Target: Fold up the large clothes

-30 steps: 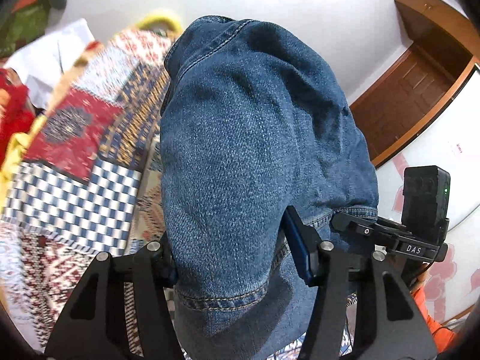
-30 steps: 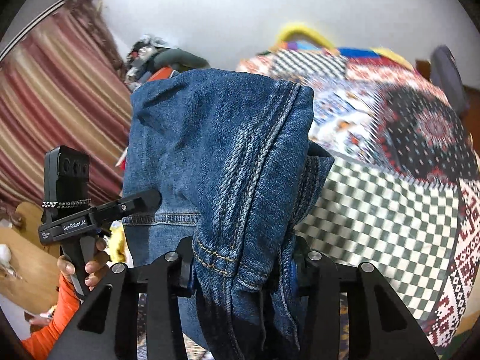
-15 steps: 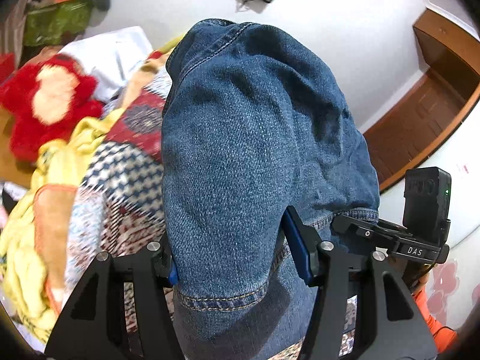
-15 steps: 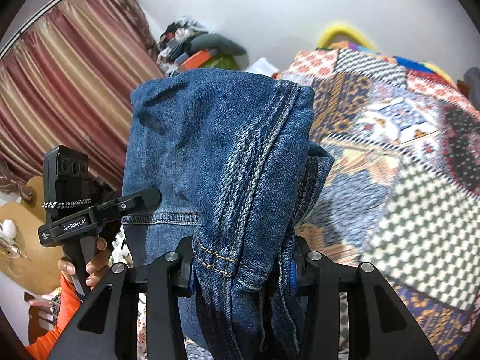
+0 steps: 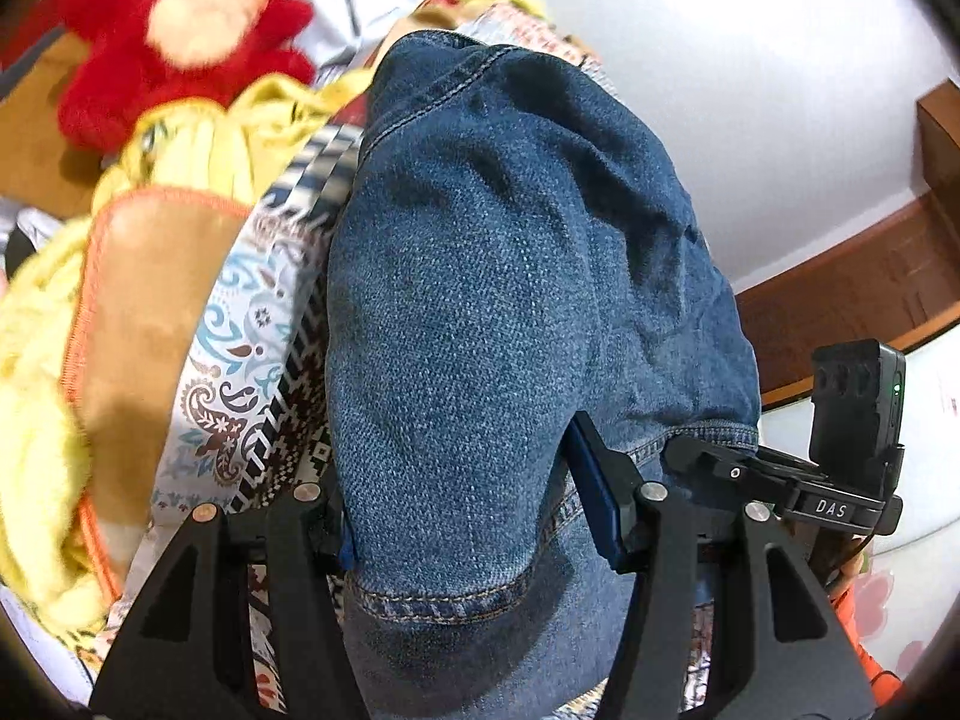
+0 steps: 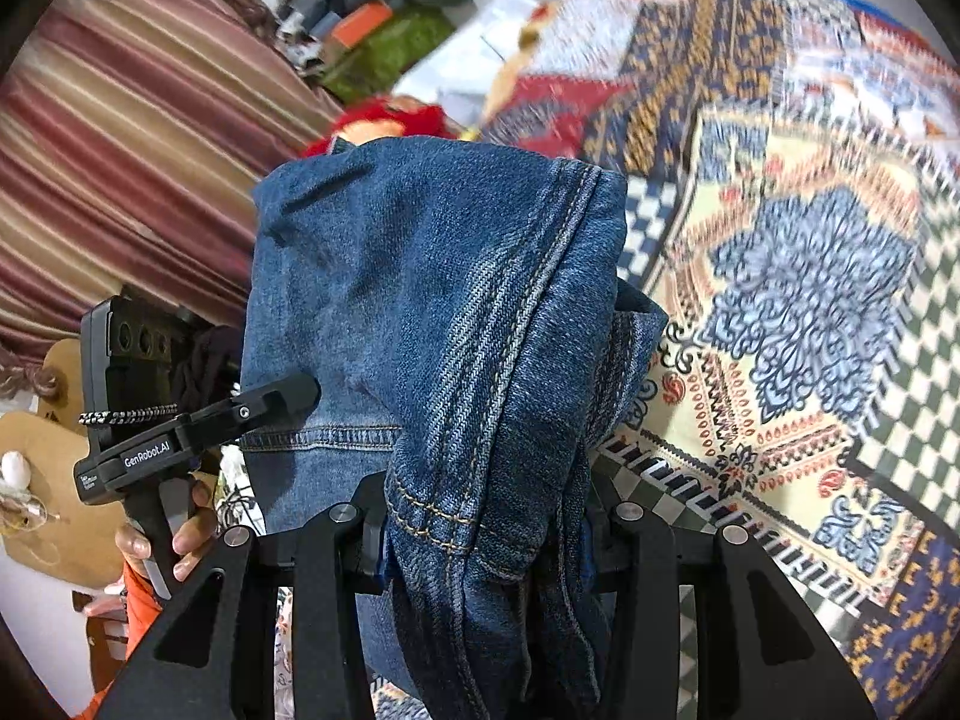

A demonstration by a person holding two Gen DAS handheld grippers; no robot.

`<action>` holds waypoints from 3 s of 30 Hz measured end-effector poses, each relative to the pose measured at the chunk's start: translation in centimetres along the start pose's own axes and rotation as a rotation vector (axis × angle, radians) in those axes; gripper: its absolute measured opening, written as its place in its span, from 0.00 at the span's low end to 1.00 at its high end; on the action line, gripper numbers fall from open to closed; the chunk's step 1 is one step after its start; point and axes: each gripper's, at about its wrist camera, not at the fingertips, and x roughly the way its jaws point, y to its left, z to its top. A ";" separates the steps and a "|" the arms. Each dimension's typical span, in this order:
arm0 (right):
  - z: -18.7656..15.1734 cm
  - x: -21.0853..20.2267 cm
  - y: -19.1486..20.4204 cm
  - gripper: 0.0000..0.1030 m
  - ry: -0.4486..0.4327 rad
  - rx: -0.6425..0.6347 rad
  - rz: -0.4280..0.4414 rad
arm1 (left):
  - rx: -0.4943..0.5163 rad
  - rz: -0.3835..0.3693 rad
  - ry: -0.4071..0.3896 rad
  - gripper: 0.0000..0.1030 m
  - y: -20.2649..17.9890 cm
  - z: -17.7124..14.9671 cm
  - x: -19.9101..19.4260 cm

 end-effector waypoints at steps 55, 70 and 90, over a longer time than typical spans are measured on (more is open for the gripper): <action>-10.3 -17.1 10.2 0.72 -0.449 -0.416 -0.257 | 0.416 0.305 -0.559 0.68 -15.5 -13.2 -16.6; -19.2 -27.1 17.8 0.72 -0.871 -0.474 -0.171 | 0.495 0.300 -0.931 0.68 -21.7 -21.8 -24.7; -23.2 -28.0 18.4 1.00 -0.948 -0.430 -0.313 | 0.483 0.332 -0.955 0.99 -21.8 -24.6 -24.5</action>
